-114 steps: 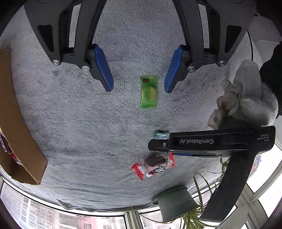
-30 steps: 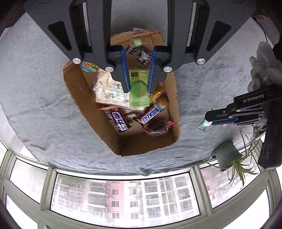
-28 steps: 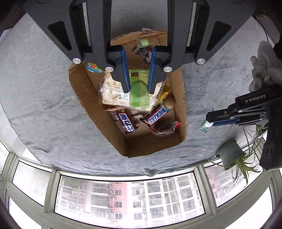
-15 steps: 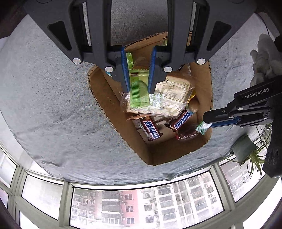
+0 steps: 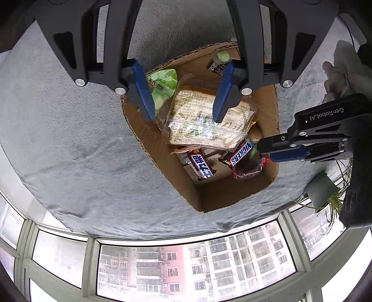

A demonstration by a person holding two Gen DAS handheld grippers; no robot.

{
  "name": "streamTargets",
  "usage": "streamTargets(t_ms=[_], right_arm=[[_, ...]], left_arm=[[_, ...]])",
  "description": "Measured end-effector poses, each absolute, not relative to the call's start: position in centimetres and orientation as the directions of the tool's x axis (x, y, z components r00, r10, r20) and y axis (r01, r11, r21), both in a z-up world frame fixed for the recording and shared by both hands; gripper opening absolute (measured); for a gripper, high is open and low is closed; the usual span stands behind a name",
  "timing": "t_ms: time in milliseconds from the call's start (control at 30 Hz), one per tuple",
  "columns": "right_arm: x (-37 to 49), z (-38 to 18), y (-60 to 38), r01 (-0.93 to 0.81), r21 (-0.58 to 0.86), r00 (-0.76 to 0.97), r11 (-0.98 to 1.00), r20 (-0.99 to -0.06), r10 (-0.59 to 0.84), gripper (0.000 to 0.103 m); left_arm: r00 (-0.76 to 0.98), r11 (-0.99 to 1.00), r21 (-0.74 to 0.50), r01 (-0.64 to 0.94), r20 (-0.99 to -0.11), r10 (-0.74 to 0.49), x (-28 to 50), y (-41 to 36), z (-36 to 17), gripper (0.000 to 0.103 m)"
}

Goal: Organize snacks
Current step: 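Move the left gripper back to the red-wrapped packet on the table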

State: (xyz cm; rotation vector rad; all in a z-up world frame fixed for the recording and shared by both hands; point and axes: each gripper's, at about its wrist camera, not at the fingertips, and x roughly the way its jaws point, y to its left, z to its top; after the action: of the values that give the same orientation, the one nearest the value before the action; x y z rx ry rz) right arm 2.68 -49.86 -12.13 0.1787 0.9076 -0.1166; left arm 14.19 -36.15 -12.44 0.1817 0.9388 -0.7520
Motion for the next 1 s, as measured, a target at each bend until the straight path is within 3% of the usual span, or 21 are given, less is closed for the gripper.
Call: streamTargets(t_ms=[200, 300, 500, 567, 667, 767, 1000], right_arm=[[2.4, -11.2, -48.2, 0.163, 0.102, 0.622, 0.981, -0.782, -0.022, 0.055], [2.3, -10.7, -46.9, 0.152, 0.096, 0.631, 0.984, -0.775, -0.022, 0.065], [2.3, -9.7, -43.6, 0.121, 0.102, 0.641, 0.987, -0.768, 0.001, 0.070], [2.3, -9.4, -42.2, 0.106, 0.104, 0.646, 0.989, -0.764, 0.011, 0.078], [2.3, -9.1, -40.0, 0.080, 0.110, 0.651, 0.991, -0.758, 0.031, 0.080], [2.3, -9.0, -37.8, 0.056, 0.111, 0.649, 0.992, -0.760, 0.049, 0.086], [2.0, -9.4, -33.7, 0.016, 0.118, 0.628, 0.993, -0.774, 0.082, 0.088]], left_arm=[[0.386, 0.742, -0.158, 0.651, -0.773, -0.503, 14.0, -35.0, -11.7, 0.035], [0.396, 0.744, -0.158, 0.649, -0.765, -0.508, 13.8, -34.1, -11.1, 0.035], [0.429, 0.754, -0.140, 0.642, -0.749, -0.505, 13.5, -31.5, -10.0, 0.036], [0.437, 0.760, -0.141, 0.634, -0.745, -0.503, 13.6, -30.4, -9.8, 0.046], [0.453, 0.772, -0.130, 0.622, -0.744, -0.491, 13.8, -28.4, -9.7, 0.047], [0.472, 0.792, -0.124, 0.597, -0.744, -0.472, 14.2, -26.0, -9.8, 0.057], [0.504, 0.852, -0.123, 0.509, -0.760, -0.410, 15.6, -19.3, -10.6, 0.061]])
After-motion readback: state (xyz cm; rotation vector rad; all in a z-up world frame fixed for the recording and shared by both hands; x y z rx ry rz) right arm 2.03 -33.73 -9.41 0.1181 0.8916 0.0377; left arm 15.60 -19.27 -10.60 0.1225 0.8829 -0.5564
